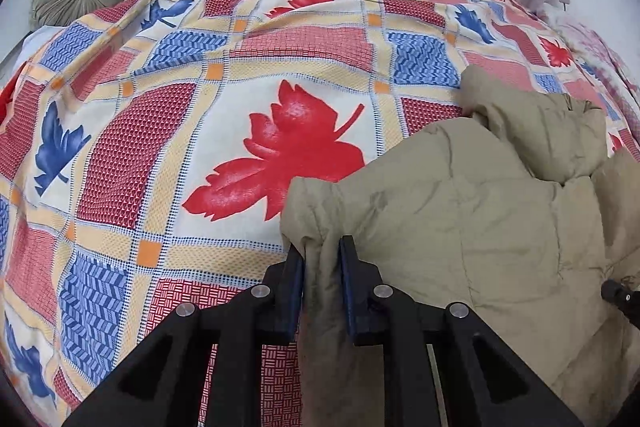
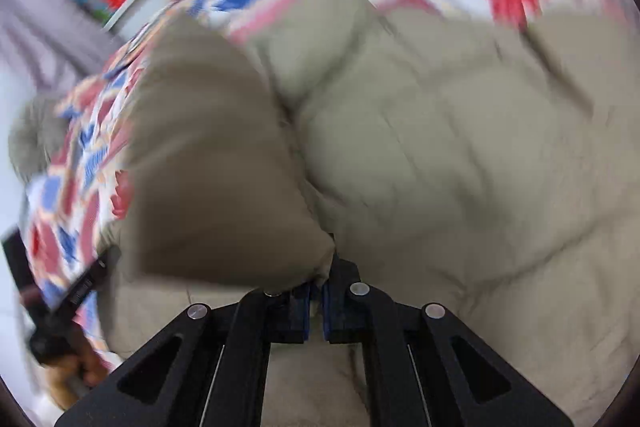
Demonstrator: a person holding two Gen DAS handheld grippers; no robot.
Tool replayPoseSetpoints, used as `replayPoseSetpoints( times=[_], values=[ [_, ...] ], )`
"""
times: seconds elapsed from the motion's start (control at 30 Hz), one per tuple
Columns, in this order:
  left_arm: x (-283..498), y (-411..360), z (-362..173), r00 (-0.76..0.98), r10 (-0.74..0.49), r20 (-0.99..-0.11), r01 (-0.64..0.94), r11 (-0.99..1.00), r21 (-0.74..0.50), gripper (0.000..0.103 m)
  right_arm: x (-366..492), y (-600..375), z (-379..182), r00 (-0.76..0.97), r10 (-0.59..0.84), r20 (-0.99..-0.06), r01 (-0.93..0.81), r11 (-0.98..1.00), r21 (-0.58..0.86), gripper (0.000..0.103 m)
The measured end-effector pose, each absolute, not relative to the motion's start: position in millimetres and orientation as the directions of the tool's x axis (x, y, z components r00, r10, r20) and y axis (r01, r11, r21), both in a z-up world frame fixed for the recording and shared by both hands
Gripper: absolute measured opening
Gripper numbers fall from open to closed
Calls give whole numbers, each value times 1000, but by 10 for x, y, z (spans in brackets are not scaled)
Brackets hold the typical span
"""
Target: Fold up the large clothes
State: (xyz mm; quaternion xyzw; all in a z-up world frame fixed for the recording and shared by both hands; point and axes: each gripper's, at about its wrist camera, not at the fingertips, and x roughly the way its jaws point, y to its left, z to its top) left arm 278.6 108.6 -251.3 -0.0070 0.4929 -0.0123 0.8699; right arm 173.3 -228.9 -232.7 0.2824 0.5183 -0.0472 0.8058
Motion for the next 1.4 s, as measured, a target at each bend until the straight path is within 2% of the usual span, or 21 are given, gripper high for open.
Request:
replayPoseSetpoints(
  times=[0.13,0.2,0.23,0.3,0.37,0.47,0.57,0.77,0.83,1.07,1.13,1.27,1.37,1.4],
  values=[
    [2763,1128,-2428,509,11,-861,-9,1000,7,19,1638,-2504,-2508,438,339,-832,433,732,526,10],
    [2736,1194,-2320,511,27,-859,-26,1000,16,19,1570,-2562,-2471,415,353,-838,448,723,526,18],
    [2701,1235,-2257,516,34,-856,-34,999,19,19,1522,-2584,-2418,404,359,-841,439,731,523,18],
    [2651,1320,-2149,524,32,-851,-41,999,12,19,1415,-2619,-2291,392,360,-846,412,754,512,18],
    [2576,1408,-2040,522,15,-853,-53,998,-15,19,1305,-2664,-2102,405,300,-864,380,805,457,18],
    [2425,1403,-1918,523,-83,-848,-18,994,-108,19,1305,-2726,-1863,461,214,-861,325,862,389,18],
    [2280,1158,-1966,493,-143,-858,61,990,-129,19,1533,-2731,-1826,477,205,-855,298,878,376,18],
    [2153,873,-2577,417,-51,-907,53,998,-32,19,1852,-2567,-2218,405,140,-903,292,917,273,18],
    [2146,895,-2682,419,-49,-907,42,999,-34,19,1785,-2582,-2344,381,141,-914,305,914,268,14],
    [2216,883,-2582,387,-27,-922,21,1000,-21,19,1641,-2643,-2306,379,156,-912,290,916,277,14],
    [2196,865,-2472,387,-25,-922,20,1000,-19,20,1575,-2747,-2211,386,180,-905,318,895,313,18],
    [2078,736,-2277,371,-78,-925,59,996,-60,20,1380,-2878,-2056,388,215,-896,320,880,350,19],
    [1945,547,-2163,354,-115,-928,90,992,-89,20,1206,-2982,-2018,371,233,-899,331,871,362,27],
    [1889,466,-2131,349,-129,-928,102,990,-99,20,1148,-3023,-2011,368,238,-899,339,866,367,35]
  ],
)
